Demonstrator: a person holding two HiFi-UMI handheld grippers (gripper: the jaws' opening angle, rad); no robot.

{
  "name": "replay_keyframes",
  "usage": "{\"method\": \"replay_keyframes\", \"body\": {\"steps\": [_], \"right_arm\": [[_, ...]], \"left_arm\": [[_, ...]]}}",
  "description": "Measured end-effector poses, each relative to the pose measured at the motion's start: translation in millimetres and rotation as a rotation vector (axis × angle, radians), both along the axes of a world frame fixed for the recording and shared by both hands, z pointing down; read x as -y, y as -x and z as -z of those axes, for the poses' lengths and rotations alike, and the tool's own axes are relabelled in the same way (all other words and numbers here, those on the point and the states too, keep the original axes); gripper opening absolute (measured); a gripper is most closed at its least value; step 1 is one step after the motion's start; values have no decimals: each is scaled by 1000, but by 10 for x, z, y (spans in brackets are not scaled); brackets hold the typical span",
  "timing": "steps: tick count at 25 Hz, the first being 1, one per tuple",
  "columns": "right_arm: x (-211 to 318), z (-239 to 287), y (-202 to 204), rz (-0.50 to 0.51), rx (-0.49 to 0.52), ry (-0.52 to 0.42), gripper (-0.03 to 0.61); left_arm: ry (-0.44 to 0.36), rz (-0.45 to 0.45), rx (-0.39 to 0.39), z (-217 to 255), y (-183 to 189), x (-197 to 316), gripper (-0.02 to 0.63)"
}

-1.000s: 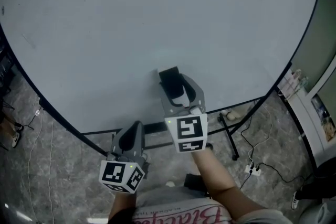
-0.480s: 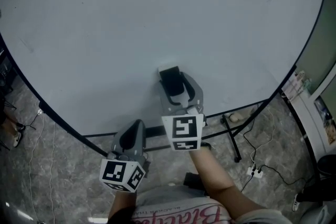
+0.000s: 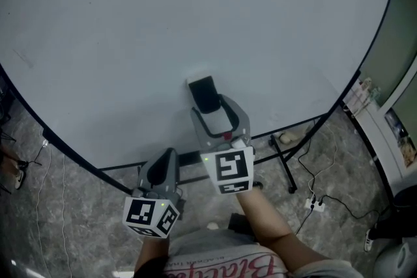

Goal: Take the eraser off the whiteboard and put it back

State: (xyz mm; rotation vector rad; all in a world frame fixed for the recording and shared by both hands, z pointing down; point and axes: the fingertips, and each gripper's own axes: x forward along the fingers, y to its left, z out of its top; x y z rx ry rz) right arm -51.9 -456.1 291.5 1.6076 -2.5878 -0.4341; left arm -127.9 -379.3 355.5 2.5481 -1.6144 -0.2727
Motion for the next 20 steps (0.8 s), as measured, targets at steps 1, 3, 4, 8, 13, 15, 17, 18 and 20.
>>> {"method": "replay_keyframes", "body": {"steps": [1, 3, 4, 8, 13, 15, 17, 18, 20], "right_arm": [[-46, -25, -14, 3, 3, 10, 246], [-153, -79, -41, 8, 18, 33, 225], [-216, -104, -51, 11, 27, 42, 206], [-498, -190, -48, 31, 46, 49, 75], [-799, -360, -16, 75, 69, 97, 3], [-887, -423, -5, 97, 85, 126, 2], [-973, -477, -12, 114, 101, 153, 2], [-1014, -499, -24, 122, 112, 163, 2], [-1093, -536, -51, 140, 140, 179, 2]], "left_arm": [[2, -6, -1, -8, -17, -12, -2], [4, -19, 0, -19, -53, -46, -2], [4, -26, 0, -26, -69, -65, -2], [3, -46, 2, -32, -113, -137, -2], [-1, -66, 4, -31, -155, -222, -2], [-2, -73, 10, -32, -175, -256, -2], [-4, -81, 13, -29, -198, -292, -2], [-6, -86, 15, -25, -211, -309, -2], [-9, -95, 17, -13, -239, -345, -2]]}}
